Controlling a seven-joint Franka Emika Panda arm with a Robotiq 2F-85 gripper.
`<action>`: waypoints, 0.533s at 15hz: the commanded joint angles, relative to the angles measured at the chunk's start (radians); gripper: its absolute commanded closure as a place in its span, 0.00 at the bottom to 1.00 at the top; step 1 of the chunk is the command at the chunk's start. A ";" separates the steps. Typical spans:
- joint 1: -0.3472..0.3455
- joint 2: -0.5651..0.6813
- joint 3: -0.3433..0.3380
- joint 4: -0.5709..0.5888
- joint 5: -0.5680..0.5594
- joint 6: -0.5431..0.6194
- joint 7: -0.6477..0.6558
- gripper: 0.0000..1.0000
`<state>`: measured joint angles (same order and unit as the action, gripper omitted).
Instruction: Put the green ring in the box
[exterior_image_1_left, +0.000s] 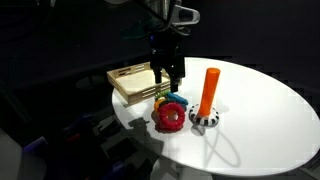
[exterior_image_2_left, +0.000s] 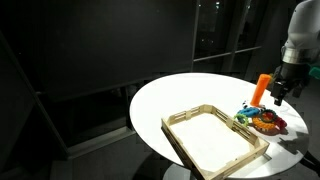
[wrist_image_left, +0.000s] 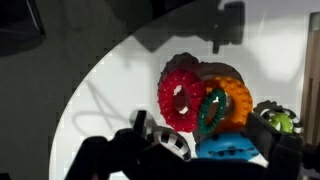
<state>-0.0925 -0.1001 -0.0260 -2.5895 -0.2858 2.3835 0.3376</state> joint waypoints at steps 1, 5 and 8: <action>-0.018 0.012 -0.014 -0.041 -0.033 0.080 0.044 0.00; -0.022 0.054 -0.018 -0.048 -0.073 0.165 0.088 0.00; -0.016 0.093 -0.021 -0.034 -0.140 0.205 0.151 0.00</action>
<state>-0.1069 -0.0407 -0.0421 -2.6356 -0.3599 2.5478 0.4233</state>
